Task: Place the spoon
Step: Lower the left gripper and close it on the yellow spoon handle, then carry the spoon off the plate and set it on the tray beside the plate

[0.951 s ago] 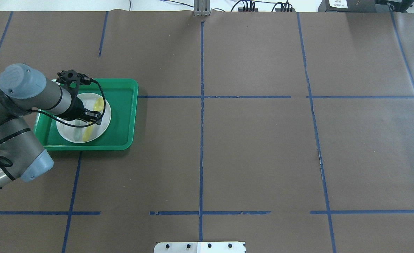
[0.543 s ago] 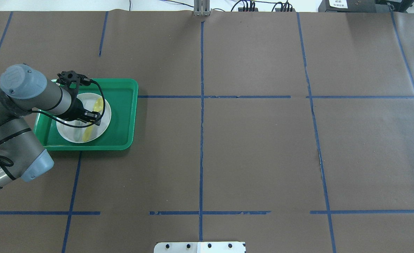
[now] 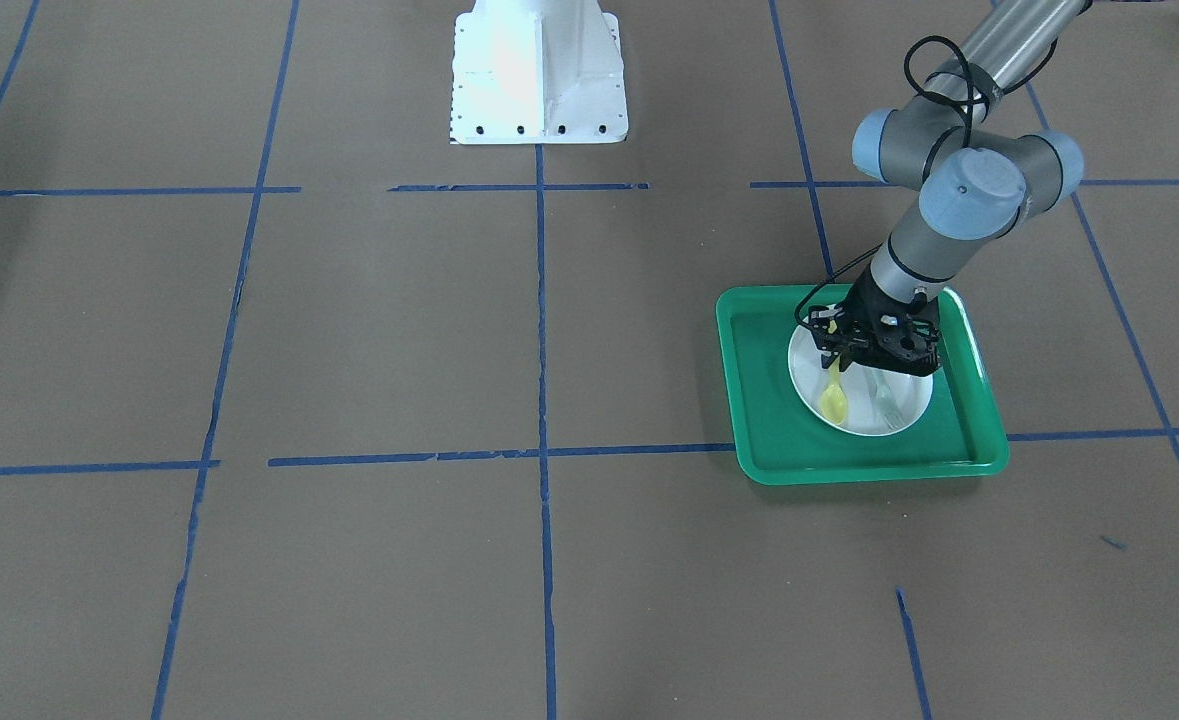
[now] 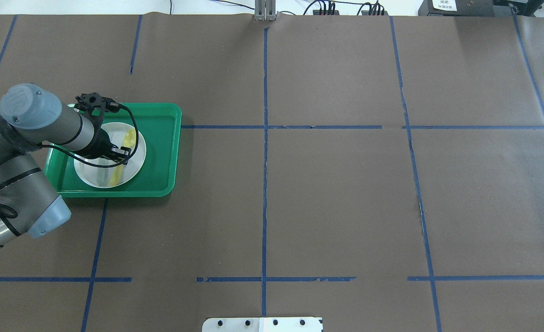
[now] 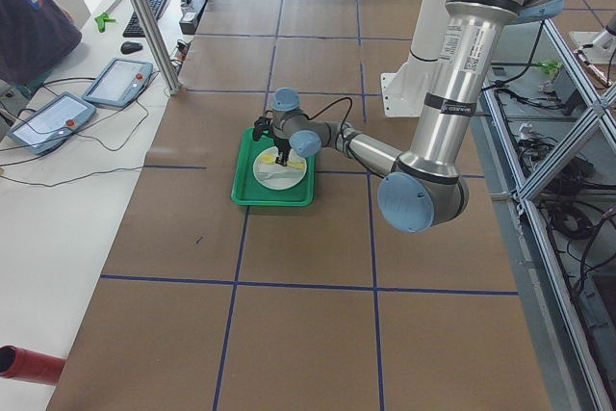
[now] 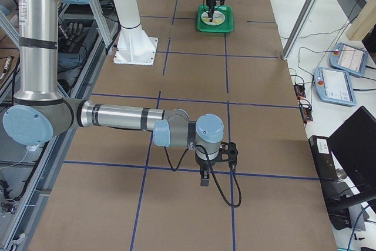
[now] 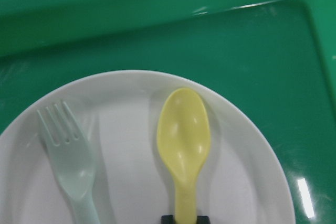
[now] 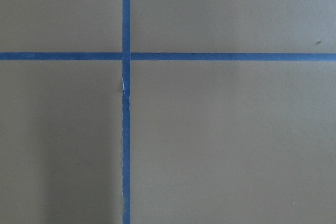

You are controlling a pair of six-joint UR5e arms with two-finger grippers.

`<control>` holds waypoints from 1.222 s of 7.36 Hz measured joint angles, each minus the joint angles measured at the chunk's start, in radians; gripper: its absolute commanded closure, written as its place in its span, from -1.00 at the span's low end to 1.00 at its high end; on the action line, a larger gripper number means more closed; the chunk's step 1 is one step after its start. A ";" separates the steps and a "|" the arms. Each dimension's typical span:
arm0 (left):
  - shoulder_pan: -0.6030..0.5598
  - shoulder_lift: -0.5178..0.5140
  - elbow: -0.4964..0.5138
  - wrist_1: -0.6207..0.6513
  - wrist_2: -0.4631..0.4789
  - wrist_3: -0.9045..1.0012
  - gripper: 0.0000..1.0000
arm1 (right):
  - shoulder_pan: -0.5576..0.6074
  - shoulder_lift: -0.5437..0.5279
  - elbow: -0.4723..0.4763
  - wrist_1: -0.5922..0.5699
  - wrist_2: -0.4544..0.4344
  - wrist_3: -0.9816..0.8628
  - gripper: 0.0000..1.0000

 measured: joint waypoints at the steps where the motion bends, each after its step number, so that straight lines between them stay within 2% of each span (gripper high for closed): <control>1: -0.002 0.002 -0.005 0.001 -0.001 -0.002 1.00 | 0.000 0.000 0.000 0.001 0.000 0.000 -1.00; 3: -0.015 0.006 -0.024 0.008 -0.005 -0.010 1.00 | 0.000 0.000 0.000 0.000 0.001 0.000 -1.00; 5: -0.047 -0.006 -0.041 0.074 -0.030 -0.083 1.00 | 0.000 0.000 0.000 0.001 0.001 0.000 -1.00; 9: -0.035 -0.125 -0.047 0.201 -0.042 -0.263 1.00 | 0.000 0.000 0.000 0.001 0.001 0.000 -1.00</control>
